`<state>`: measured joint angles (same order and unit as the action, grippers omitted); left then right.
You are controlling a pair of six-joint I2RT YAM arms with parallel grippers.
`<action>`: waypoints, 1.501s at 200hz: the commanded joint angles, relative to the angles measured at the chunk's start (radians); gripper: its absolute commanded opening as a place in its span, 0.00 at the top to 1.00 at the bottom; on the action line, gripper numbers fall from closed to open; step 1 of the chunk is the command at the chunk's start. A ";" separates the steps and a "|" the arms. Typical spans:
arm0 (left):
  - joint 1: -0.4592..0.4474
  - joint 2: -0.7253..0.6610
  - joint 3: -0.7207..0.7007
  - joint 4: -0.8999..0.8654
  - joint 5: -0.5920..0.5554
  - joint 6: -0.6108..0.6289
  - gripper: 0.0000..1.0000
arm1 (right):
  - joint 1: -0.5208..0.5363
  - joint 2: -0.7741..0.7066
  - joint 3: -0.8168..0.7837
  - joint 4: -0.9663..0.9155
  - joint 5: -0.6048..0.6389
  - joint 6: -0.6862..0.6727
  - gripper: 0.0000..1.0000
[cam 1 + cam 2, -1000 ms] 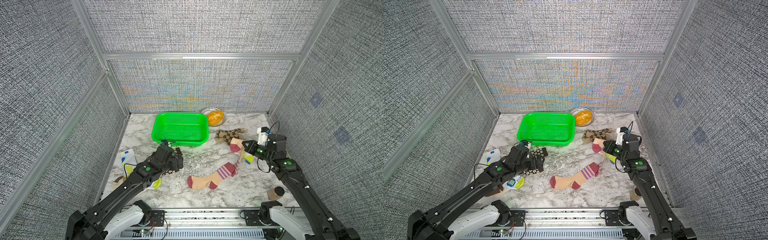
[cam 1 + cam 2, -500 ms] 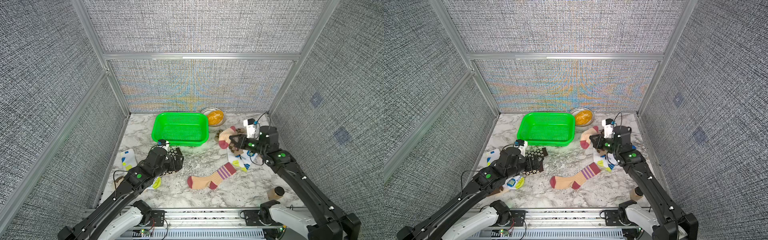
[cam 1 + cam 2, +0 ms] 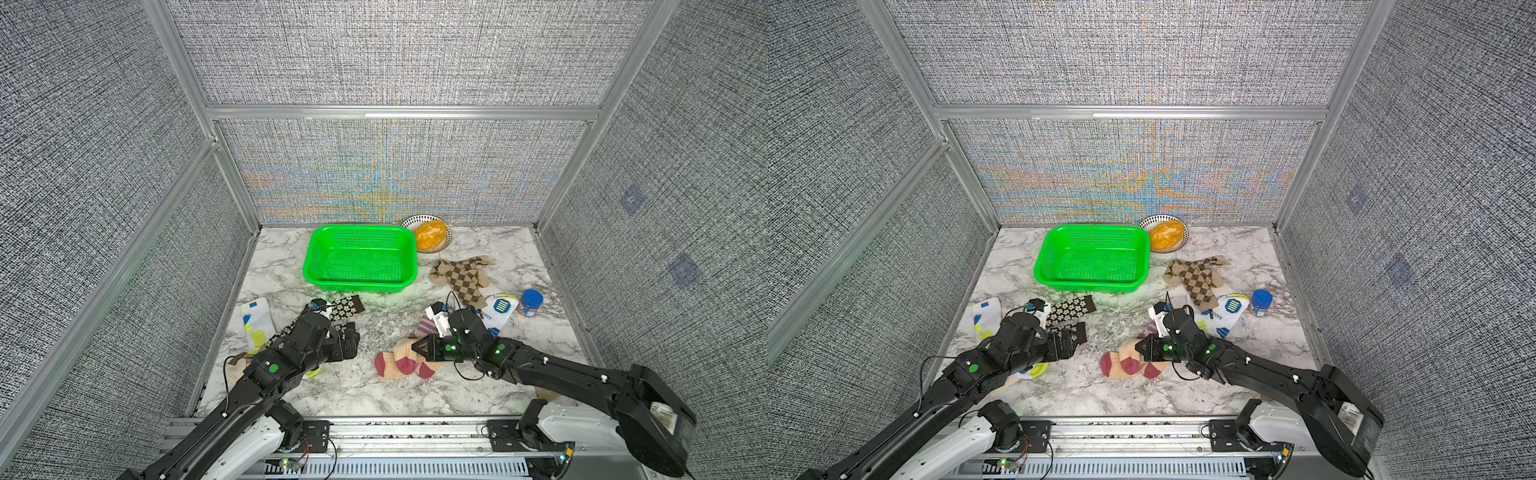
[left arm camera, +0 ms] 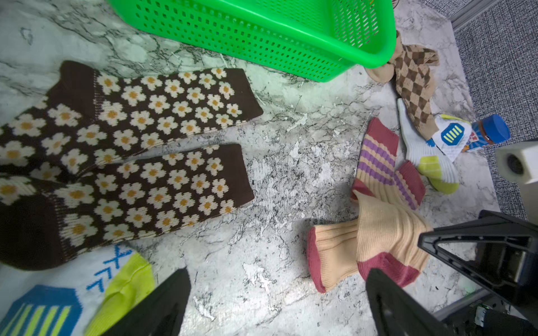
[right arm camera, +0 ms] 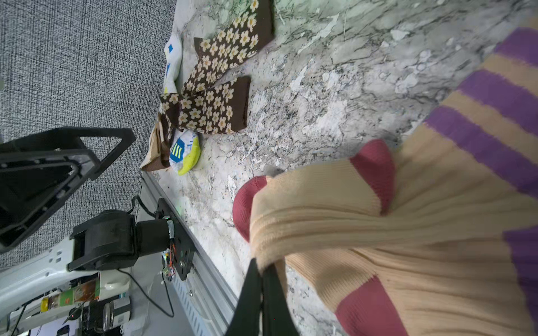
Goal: Place the socks together as a pair
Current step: Place the sock in the sock, then adjust the sock at the center of the board.
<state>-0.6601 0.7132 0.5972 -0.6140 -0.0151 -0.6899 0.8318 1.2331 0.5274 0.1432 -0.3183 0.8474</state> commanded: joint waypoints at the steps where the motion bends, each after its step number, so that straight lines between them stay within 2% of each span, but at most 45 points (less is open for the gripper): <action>1: -0.001 0.009 -0.010 0.020 0.023 -0.014 0.03 | 0.017 0.046 0.001 0.119 -0.006 0.038 1.00; 9: -0.001 0.014 -0.013 0.027 0.026 -0.014 0.03 | 0.021 0.070 0.009 0.117 -0.017 0.033 0.93; 22: -0.005 0.021 -0.017 0.035 0.029 -0.014 0.04 | 0.020 0.095 0.026 0.089 -0.030 0.011 0.70; 31: -0.007 0.027 -0.019 0.040 0.032 -0.012 0.04 | 0.010 0.096 0.041 0.042 -0.026 -0.010 0.61; 58: -0.019 0.045 -0.027 0.046 0.034 0.000 0.04 | -0.090 0.013 0.061 -0.133 0.033 -0.094 0.42; 81: -0.043 0.074 -0.036 0.071 0.041 0.003 0.04 | -0.243 -0.030 0.072 -0.232 0.107 -0.194 0.37; 98: -0.077 0.113 -0.034 0.087 0.036 0.004 0.04 | -0.354 0.032 0.105 -0.272 0.102 -0.271 0.37; 116: -0.111 0.144 -0.028 0.093 0.012 0.006 0.04 | -0.413 0.151 0.172 -0.296 0.053 -0.345 0.37; 149: -0.127 0.142 -0.036 0.112 0.013 0.003 0.04 | -0.423 0.330 0.293 -0.289 0.076 -0.429 0.38; 174: -0.135 0.128 -0.052 0.118 0.028 -0.002 0.04 | -0.428 0.402 0.344 -0.290 0.119 -0.456 0.39; 226: -0.142 0.125 -0.066 0.125 0.017 -0.011 0.04 | -0.430 0.462 0.385 -0.310 0.229 -0.485 0.40; 252: -0.142 0.150 -0.050 0.131 0.017 -0.001 0.04 | -0.431 0.501 0.394 -0.305 0.222 -0.517 0.42; 270: -0.142 0.164 -0.045 0.135 0.015 0.001 0.04 | -0.428 0.518 0.389 -0.294 0.191 -0.529 0.50; 300: -0.142 0.157 -0.049 0.139 0.008 0.000 0.04 | -0.422 0.523 0.361 -0.269 0.147 -0.546 0.74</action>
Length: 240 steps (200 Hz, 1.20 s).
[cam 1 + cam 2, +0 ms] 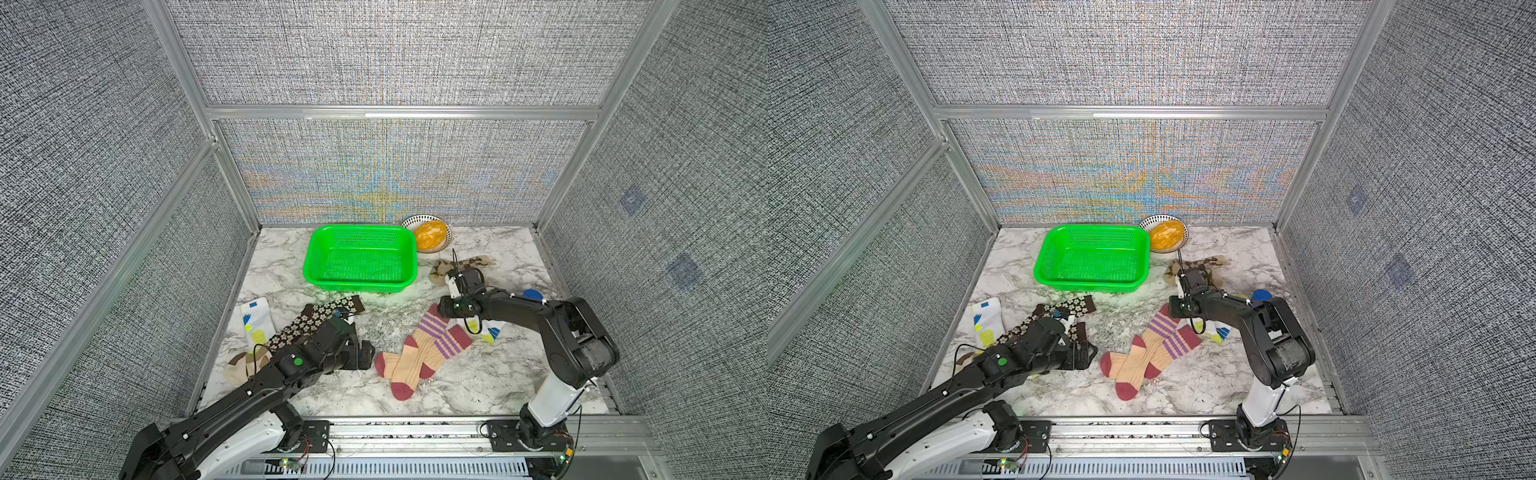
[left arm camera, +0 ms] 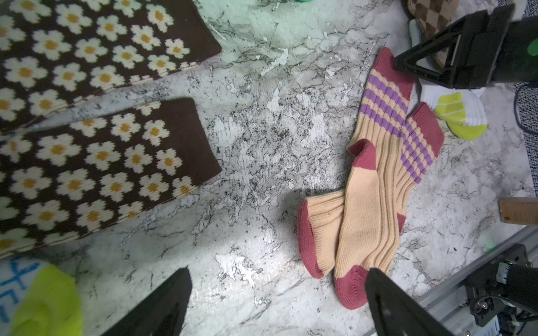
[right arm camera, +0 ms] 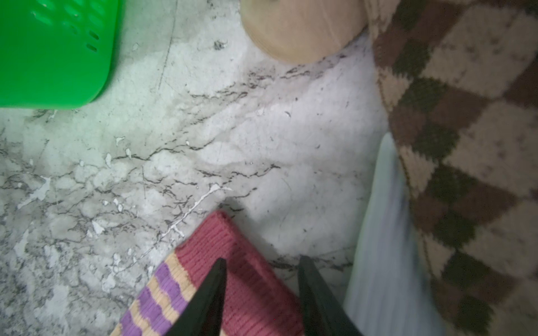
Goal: Place the socks together as a pair
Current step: Adjust the sock at the center of the board.
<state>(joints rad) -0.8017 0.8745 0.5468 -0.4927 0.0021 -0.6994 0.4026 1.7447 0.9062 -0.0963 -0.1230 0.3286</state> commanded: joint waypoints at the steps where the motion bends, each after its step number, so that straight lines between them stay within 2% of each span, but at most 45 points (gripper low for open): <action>1: -0.001 -0.005 0.001 0.018 -0.010 0.009 0.04 | 0.007 0.012 -0.019 -0.029 -0.049 -0.027 0.75; 25: 0.000 -0.016 0.005 0.002 -0.026 0.009 0.04 | 0.014 -0.025 -0.031 0.003 -0.099 -0.043 1.00; 64: -0.001 -0.075 0.008 -0.048 -0.083 -0.021 0.04 | 0.077 -0.139 0.023 0.017 -0.135 -0.113 1.00; 108: 0.000 -0.235 0.019 -0.169 -0.203 -0.056 0.04 | 0.210 -0.205 0.150 -0.028 -0.232 -0.234 1.00; 130: 0.001 -0.299 0.067 -0.280 -0.273 -0.072 0.04 | 0.290 -0.186 0.268 -0.050 -0.264 -0.315 1.00; 152: 0.001 -0.339 0.129 -0.367 -0.324 -0.071 0.04 | 0.360 -0.124 0.451 -0.091 -0.280 -0.380 1.00; 189: 0.001 -0.386 0.218 -0.440 -0.366 -0.053 0.04 | 0.407 -0.042 0.699 -0.154 -0.308 -0.464 1.00; 218: 0.001 -0.376 0.233 -0.432 -0.351 -0.034 0.04 | 0.432 -0.053 0.703 -0.136 -0.310 -0.522 1.00; 240: 0.001 -0.351 0.216 -0.405 -0.342 -0.029 0.04 | 0.436 -0.092 0.596 -0.087 -0.322 -0.559 1.00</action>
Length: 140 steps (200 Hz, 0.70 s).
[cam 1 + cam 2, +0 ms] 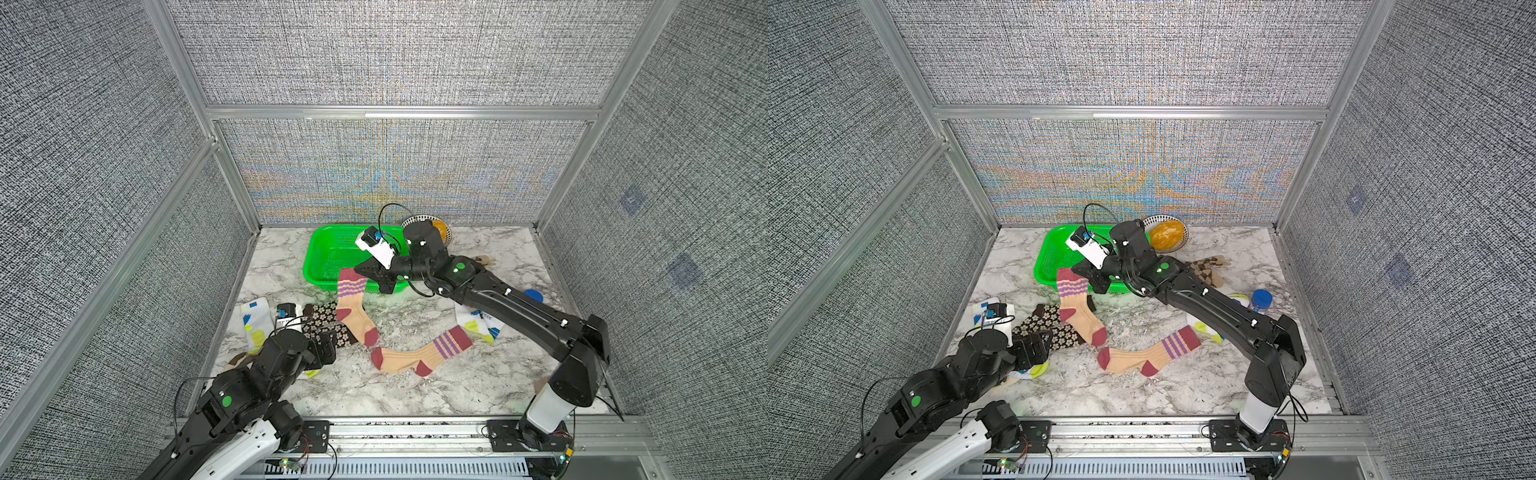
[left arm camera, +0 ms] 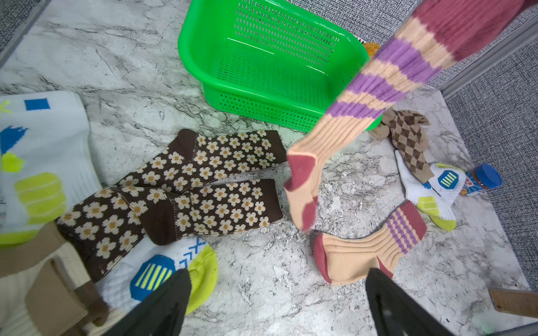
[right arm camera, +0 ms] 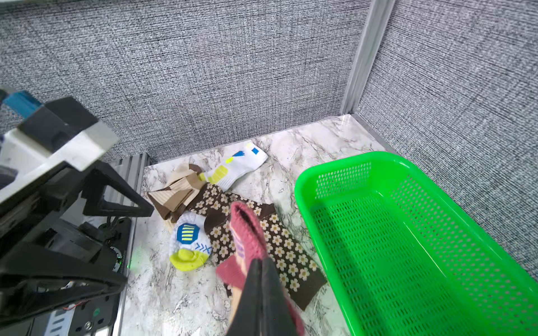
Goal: Place the socks together as a pair
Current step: Adjust the sock at the center of the board.
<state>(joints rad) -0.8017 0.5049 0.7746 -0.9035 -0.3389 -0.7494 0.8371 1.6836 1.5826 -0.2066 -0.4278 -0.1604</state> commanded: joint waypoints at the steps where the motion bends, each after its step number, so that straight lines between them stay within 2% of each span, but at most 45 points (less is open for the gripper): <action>1: 0.001 0.019 -0.014 0.008 -0.001 0.021 0.04 | 0.002 -0.033 -0.087 0.024 -0.016 -0.072 1.00; 24: 0.001 0.030 -0.063 0.063 0.023 0.009 0.04 | 0.006 -0.105 -0.295 0.048 -0.017 -0.156 1.00; 40: 0.001 0.035 -0.092 0.091 0.040 -0.001 0.04 | -0.002 -0.198 -0.476 0.102 0.028 -0.167 1.00; 68: 0.001 0.063 -0.137 0.158 0.084 -0.006 0.05 | -0.042 -0.372 -0.729 0.165 0.029 -0.205 1.00; 105: -0.001 0.162 -0.184 0.263 0.155 -0.017 0.05 | -0.152 -0.524 -0.893 0.132 0.052 -0.260 1.00; 120: -0.001 0.209 -0.207 0.321 0.183 -0.029 0.05 | -0.193 -0.557 -0.931 0.094 0.044 -0.321 1.00; 140: -0.001 0.258 -0.233 0.386 0.205 -0.043 0.06 | -0.204 -0.564 -0.949 0.061 0.105 -0.380 1.00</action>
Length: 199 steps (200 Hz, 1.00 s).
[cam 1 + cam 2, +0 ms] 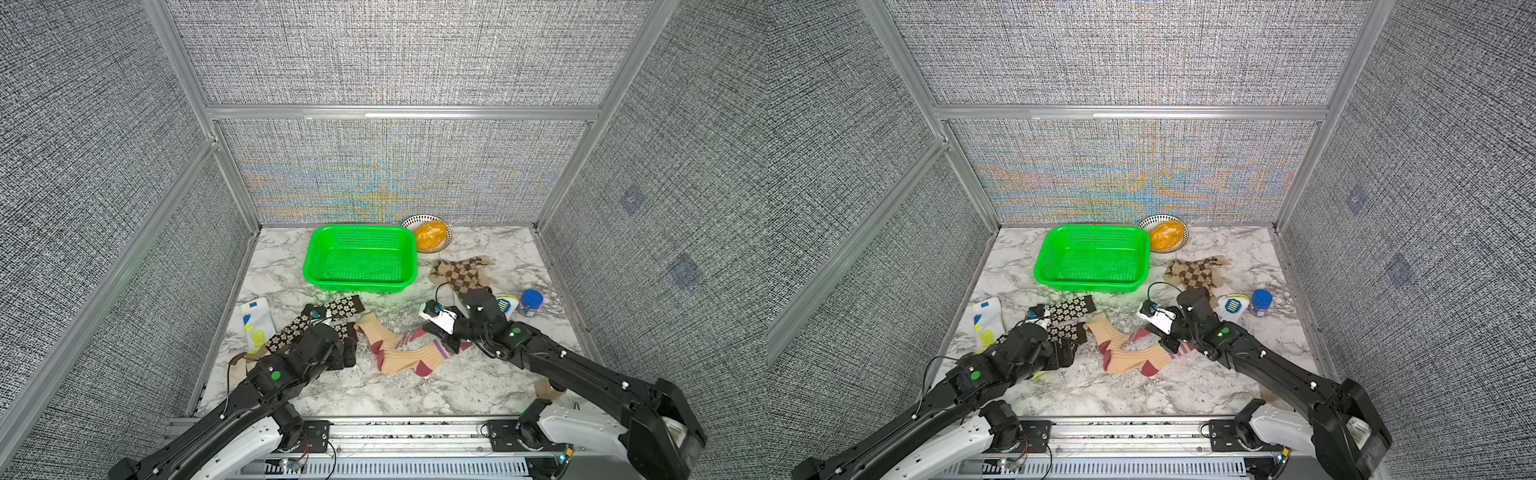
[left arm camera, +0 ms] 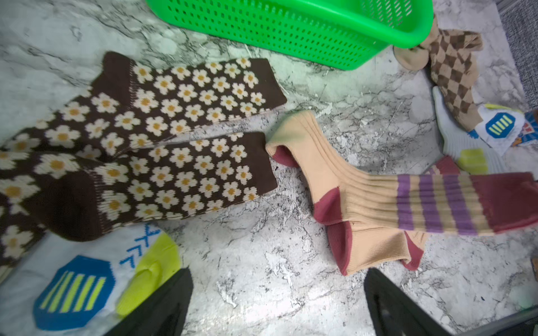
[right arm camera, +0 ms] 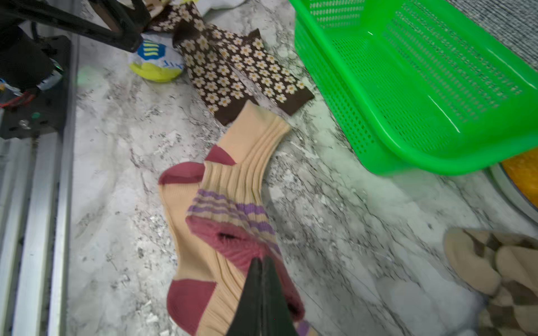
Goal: Place the socks together as a pair
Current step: Adjust the sock at the center of the board.
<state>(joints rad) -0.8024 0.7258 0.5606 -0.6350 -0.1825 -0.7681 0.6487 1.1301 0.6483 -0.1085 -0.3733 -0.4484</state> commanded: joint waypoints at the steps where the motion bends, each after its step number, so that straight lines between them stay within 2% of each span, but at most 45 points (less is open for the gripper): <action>1: 0.000 0.040 -0.020 0.119 0.049 -0.025 0.06 | -0.018 -0.010 -0.014 -0.037 0.051 -0.092 1.00; 28: -0.001 0.082 -0.030 0.160 0.053 -0.022 0.06 | -0.099 0.042 0.006 -0.105 0.045 -0.131 1.00; 68: -0.003 0.143 -0.037 0.215 0.071 -0.014 0.06 | -0.176 0.103 0.007 -0.119 0.220 -0.162 1.00; 77: -0.003 0.152 -0.041 0.226 0.077 -0.013 0.06 | -0.183 0.102 0.001 -0.092 0.256 -0.155 0.95; 108: -0.004 0.157 -0.051 0.230 0.079 -0.005 0.06 | -0.192 0.020 -0.027 -0.008 0.275 -0.098 0.59; 112: -0.006 0.153 -0.054 0.229 0.079 -0.005 0.06 | -0.192 0.000 -0.034 0.007 0.278 -0.086 0.53; 123: -0.005 0.140 -0.064 0.227 0.079 -0.005 0.06 | -0.193 -0.053 -0.049 0.054 0.300 -0.029 0.24; 132: -0.005 0.130 -0.073 0.227 0.078 -0.007 0.06 | -0.194 -0.090 -0.049 0.077 0.294 0.021 0.19; 138: -0.006 0.124 -0.078 0.227 0.079 -0.008 0.06 | -0.196 -0.117 -0.051 0.084 0.277 0.051 0.10; 143: -0.006 0.119 -0.082 0.225 0.080 -0.008 0.06 | -0.196 -0.135 -0.054 0.094 0.267 0.088 0.07; 162: -0.006 0.098 -0.092 0.220 0.082 -0.004 0.06 | -0.217 -0.174 -0.033 0.080 0.266 0.343 0.06; 173: -0.007 0.086 -0.093 0.211 0.076 0.002 0.06 | -0.264 -0.147 0.006 -0.010 0.272 0.543 0.07; 180: -0.006 0.077 -0.093 0.207 0.074 0.007 0.06 | -0.308 -0.109 0.032 -0.085 0.245 0.636 0.11; 189: -0.006 0.068 -0.093 0.205 0.072 0.015 0.06 | -0.354 -0.050 0.045 -0.152 0.194 0.715 0.18; 199: -0.006 0.062 -0.092 0.208 0.072 0.025 0.06 | -0.379 0.015 0.048 -0.199 0.125 0.730 0.21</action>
<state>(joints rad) -0.8089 0.8021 0.4664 -0.4286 -0.1051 -0.7765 0.3256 1.0454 0.6815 -0.1173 -0.1272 -0.0185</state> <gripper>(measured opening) 0.941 0.812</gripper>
